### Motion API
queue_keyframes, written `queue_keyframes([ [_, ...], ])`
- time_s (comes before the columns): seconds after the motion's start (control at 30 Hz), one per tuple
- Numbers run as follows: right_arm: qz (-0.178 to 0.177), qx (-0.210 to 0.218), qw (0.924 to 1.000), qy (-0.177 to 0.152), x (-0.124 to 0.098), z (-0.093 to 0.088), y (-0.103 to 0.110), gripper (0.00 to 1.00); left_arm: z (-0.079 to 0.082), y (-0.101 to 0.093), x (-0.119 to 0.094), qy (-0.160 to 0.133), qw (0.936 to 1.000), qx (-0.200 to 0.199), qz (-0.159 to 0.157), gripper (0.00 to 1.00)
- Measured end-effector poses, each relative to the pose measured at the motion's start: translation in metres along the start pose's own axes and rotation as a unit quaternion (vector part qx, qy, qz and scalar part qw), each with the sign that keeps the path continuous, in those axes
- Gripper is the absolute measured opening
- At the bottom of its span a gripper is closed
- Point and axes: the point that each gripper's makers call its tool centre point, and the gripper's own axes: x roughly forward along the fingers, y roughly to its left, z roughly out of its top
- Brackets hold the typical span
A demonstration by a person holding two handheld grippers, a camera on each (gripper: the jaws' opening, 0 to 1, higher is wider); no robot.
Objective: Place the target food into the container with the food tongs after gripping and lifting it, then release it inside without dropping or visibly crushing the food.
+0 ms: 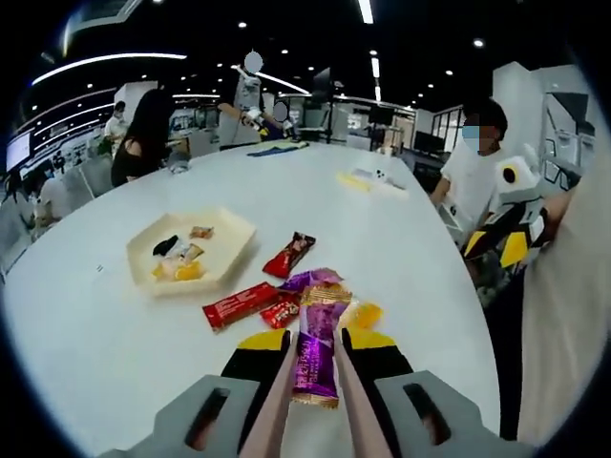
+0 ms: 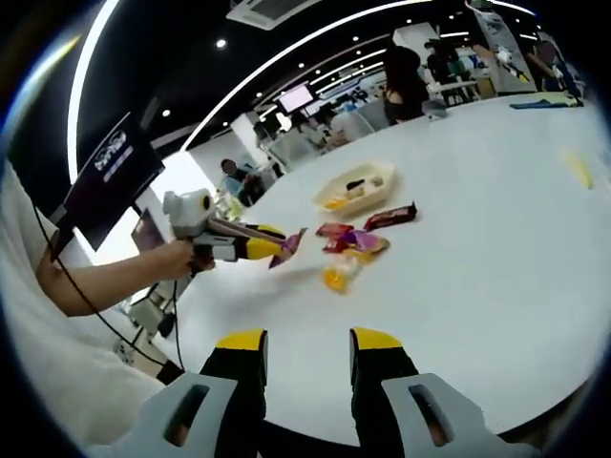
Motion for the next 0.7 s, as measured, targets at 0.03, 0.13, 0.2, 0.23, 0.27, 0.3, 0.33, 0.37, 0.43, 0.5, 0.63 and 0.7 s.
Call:
queue_keyframes([
  [0.03,-0.002,0.005,1.0000,-0.002,0.000,0.000,-0.001,0.34,0.000,0.000,0.000,-0.001,1.0000,0.000,0.000,0.19],
  [0.13,-0.006,0.011,0.9999,-0.006,0.001,-0.001,0.000,0.34,0.002,0.001,-0.002,-0.008,1.0000,-0.005,0.002,0.20],
  [0.2,-0.008,0.010,0.9999,-0.007,0.003,-0.001,0.001,0.34,0.004,0.002,-0.004,-0.016,0.9998,-0.014,0.004,0.20],
  [0.23,-0.009,0.010,0.9999,-0.007,0.004,0.000,0.001,0.34,0.004,0.003,-0.005,-0.019,0.9997,-0.017,0.005,0.20],
  [0.27,-0.010,0.009,0.9999,-0.009,0.004,0.001,0.000,0.34,0.006,0.003,-0.008,-0.026,0.9994,-0.024,0.008,0.20],
  [0.3,-0.009,0.009,0.9999,-0.010,0.004,0.002,0.000,0.34,0.007,0.004,-0.009,-0.029,0.9992,-0.027,0.008,0.20],
  [0.33,-0.009,0.010,0.9999,-0.011,0.005,0.003,0.000,0.34,0.008,0.004,-0.010,-0.033,0.9990,-0.029,0.009,0.20],
  [0.37,-0.008,0.009,0.9999,-0.011,0.005,0.005,0.000,0.34,0.009,0.004,-0.011,-0.037,0.9988,-0.031,0.010,0.20],
  [0.43,-0.006,0.003,0.9999,-0.008,0.007,0.007,-0.001,0.34,0.013,0.006,-0.014,-0.043,0.9984,-0.033,0.016,0.20],
  [0.5,-0.001,-0.001,1.0000,-0.005,0.009,0.009,-0.001,0.34,0.016,0.008,-0.016,-0.049,0.9980,-0.035,0.021,0.20],
  [0.63,0.011,-0.006,0.9999,0.004,0.015,0.014,-0.002,0.34,0.017,0.012,-0.015,-0.050,0.9973,-0.040,0.034,0.19],
  [0.7,0.020,-0.011,0.9997,0.004,0.017,0.019,0.001,0.34,0.017,0.010,-0.016,-0.048,0.9974,-0.039,0.037,0.20],
])
